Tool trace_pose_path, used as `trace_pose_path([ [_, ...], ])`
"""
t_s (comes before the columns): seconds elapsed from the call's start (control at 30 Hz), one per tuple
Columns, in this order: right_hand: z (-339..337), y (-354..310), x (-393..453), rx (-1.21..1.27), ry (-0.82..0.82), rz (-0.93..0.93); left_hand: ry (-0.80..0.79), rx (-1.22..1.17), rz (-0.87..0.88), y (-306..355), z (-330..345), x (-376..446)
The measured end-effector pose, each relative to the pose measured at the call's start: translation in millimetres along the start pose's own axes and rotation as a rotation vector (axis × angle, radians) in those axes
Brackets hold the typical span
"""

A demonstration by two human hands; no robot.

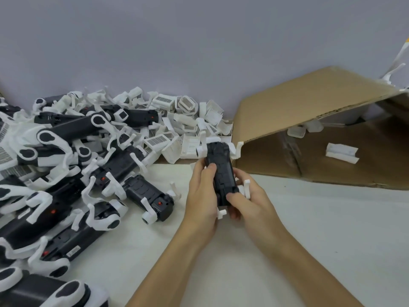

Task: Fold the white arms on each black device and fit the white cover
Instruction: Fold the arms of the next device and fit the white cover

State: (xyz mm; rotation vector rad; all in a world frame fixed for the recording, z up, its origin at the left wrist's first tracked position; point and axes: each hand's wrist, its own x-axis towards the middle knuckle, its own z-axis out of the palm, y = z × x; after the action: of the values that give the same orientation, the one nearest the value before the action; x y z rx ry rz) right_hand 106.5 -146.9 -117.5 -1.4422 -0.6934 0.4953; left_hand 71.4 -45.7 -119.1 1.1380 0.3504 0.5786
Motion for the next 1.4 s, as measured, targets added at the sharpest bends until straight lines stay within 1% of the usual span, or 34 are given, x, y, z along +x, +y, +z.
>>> trace_pose_path([
  [0.27, -2, 1, 1, 0.037, -0.020, 0.000, -0.022, 0.023, 0.007, 4, 1, -3],
  [0.53, 0, 0, 0, -0.010, 0.013, -0.040, -0.028, 0.054, 0.030, 5, 2, -3],
  [0.63, 1, 0, 0, -0.001, -0.006, -0.040, -0.041, 0.027, 0.017, 6, 2, -3],
  [0.8, -1, 1, 1, 0.068, -0.040, -0.027, -0.035, 0.012, 0.009, 7, 2, -3],
  [1.13, 0, -1, -2, 0.063, -0.024, -0.053, -0.012, 0.026, 0.018, 4, 1, -2],
  [1.2, 0, -2, -3, 0.050, 0.000, -0.057, 0.007, 0.031, 0.014, 4, 0, -1],
  [1.27, 2, -1, -3, -0.004, 0.061, -0.078, 0.032, 0.035, 0.009, 5, -1, -2],
  [1.33, 2, 0, -3, -0.048, 0.165, -0.116, 0.090, 0.081, 0.016, 7, -2, -2],
  [1.4, 2, 1, -3, -0.111, 0.272, -0.192, 0.119, 0.103, 0.032, 11, -5, -1],
])
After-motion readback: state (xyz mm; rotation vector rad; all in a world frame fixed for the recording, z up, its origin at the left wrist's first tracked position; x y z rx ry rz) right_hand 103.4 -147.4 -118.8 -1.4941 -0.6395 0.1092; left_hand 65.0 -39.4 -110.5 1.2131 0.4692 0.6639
